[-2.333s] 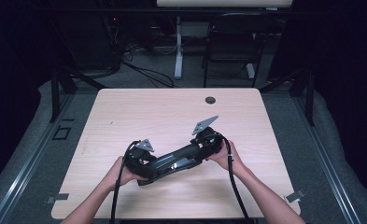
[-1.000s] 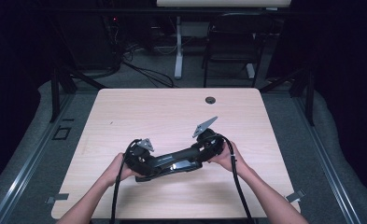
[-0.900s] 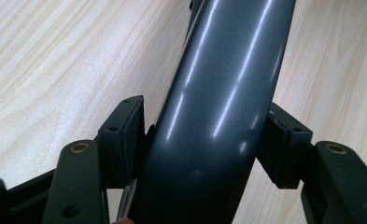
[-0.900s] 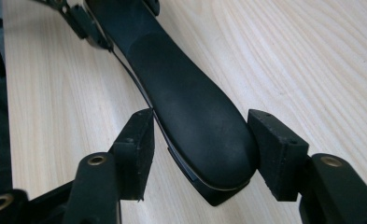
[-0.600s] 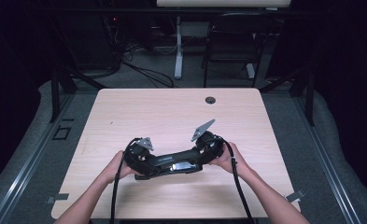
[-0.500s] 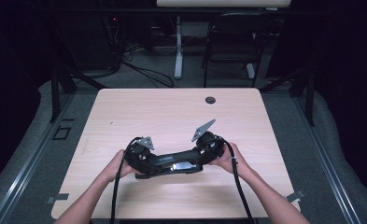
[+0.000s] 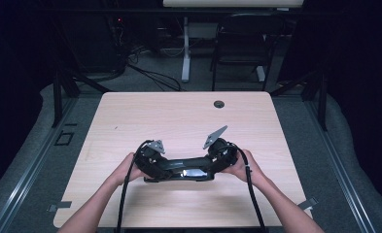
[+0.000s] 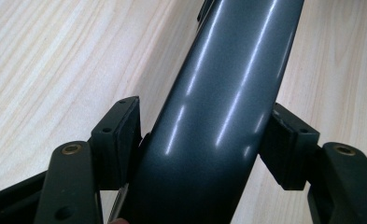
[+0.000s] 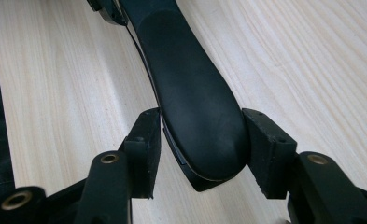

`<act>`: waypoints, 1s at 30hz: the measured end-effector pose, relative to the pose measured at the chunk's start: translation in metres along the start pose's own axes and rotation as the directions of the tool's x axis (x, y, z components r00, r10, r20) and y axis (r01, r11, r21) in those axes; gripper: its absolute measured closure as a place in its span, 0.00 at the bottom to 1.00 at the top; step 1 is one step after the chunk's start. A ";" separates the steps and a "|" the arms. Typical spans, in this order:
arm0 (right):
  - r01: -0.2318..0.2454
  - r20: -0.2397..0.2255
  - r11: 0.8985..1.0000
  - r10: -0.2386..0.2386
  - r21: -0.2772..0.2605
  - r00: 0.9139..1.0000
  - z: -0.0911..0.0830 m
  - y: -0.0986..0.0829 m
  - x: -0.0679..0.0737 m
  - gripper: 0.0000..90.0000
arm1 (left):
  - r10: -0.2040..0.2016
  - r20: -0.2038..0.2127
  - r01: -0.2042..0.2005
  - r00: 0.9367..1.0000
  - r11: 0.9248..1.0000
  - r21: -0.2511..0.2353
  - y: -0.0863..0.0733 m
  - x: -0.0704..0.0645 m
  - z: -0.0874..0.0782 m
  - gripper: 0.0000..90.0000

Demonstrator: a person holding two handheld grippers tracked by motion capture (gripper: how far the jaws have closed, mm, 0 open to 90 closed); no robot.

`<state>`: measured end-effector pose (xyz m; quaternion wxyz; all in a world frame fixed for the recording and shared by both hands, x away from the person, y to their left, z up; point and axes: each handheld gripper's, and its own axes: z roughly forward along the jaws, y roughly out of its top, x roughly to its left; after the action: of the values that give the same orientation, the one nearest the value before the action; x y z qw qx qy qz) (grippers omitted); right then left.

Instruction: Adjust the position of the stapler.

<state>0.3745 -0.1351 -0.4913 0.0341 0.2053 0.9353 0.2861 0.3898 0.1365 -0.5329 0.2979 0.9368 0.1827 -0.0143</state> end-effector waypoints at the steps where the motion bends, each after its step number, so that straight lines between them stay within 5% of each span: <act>1: -0.003 -0.002 1.000 0.003 0.002 1.000 -0.001 -0.001 -0.001 0.55 | 0.000 0.004 0.000 1.000 1.000 0.000 0.001 0.000 0.001 0.40; 11: -0.024 0.001 1.000 0.024 -0.003 1.000 -0.005 -0.007 -0.005 0.55 | 0.026 0.034 -0.026 0.999 1.000 -0.011 0.007 0.002 0.006 0.41; 30: 0.006 0.008 1.000 -0.007 0.027 1.000 -0.006 -0.008 -0.007 0.55 | 0.041 0.011 -0.041 0.999 0.999 -0.007 0.013 -0.003 0.012 0.41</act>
<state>0.3768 -0.1472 -0.4912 0.0359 0.2039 0.9396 0.2727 0.3923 0.1193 -0.5352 0.3023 0.9393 0.1617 -0.0127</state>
